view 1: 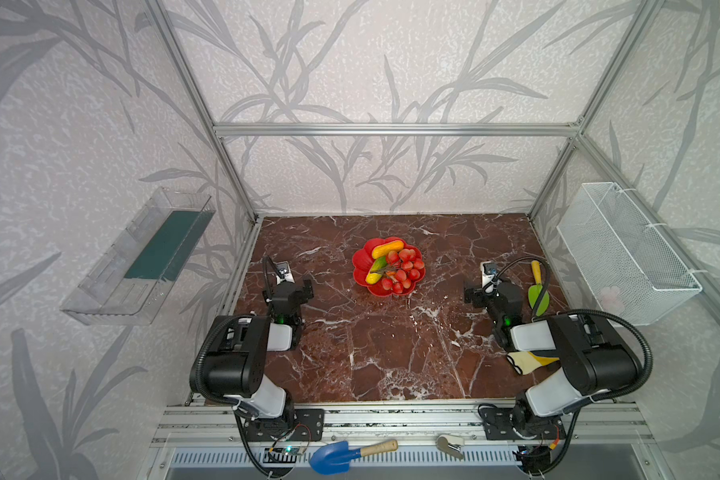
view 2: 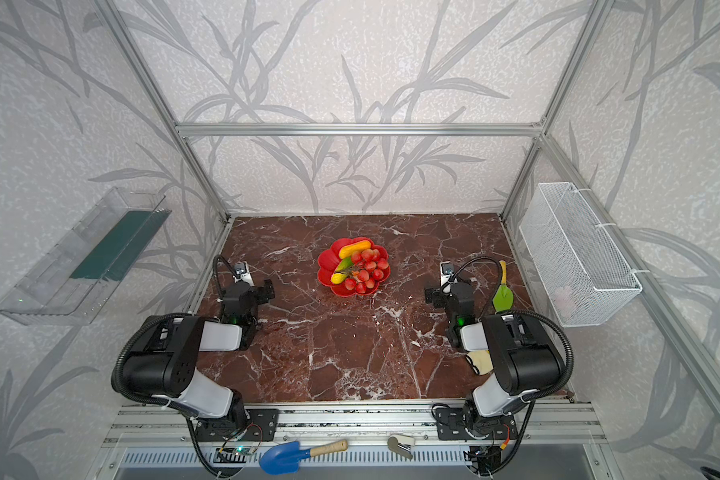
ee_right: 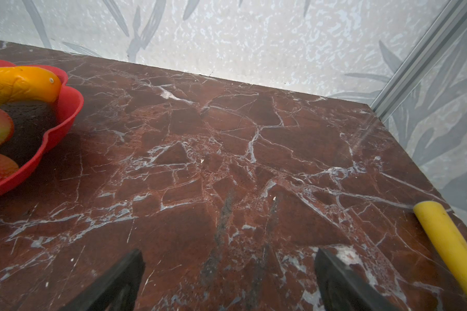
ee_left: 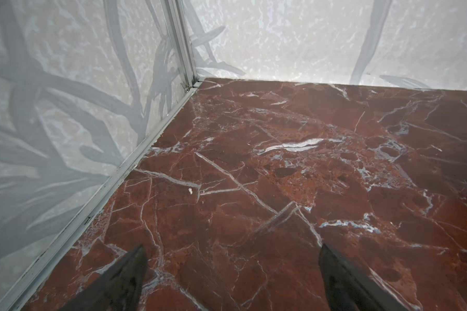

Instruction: Place and organize the fake fruits in the fruit bowl

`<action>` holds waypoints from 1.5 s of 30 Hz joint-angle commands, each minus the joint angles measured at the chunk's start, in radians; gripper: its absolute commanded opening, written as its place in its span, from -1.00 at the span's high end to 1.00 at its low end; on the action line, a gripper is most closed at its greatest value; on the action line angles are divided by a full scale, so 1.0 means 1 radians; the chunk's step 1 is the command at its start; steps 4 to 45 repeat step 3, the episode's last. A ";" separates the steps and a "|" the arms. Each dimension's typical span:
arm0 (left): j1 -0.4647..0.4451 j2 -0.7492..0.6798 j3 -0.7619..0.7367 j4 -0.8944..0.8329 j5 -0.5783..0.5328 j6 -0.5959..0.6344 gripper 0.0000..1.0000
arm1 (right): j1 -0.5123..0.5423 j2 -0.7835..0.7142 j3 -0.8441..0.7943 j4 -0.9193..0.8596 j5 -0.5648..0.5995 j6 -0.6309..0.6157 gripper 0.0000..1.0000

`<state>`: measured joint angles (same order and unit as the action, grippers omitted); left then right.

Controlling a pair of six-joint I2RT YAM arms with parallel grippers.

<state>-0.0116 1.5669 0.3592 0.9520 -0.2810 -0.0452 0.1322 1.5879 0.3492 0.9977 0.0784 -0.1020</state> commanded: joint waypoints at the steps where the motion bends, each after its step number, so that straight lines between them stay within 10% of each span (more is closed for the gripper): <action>1: -0.002 0.008 0.005 0.033 -0.041 -0.011 -0.99 | 0.006 0.004 -0.002 0.042 0.013 -0.005 -0.98; 45: -0.001 0.010 0.002 0.041 -0.040 -0.010 -0.99 | 0.006 0.002 -0.001 0.039 0.017 -0.004 -0.98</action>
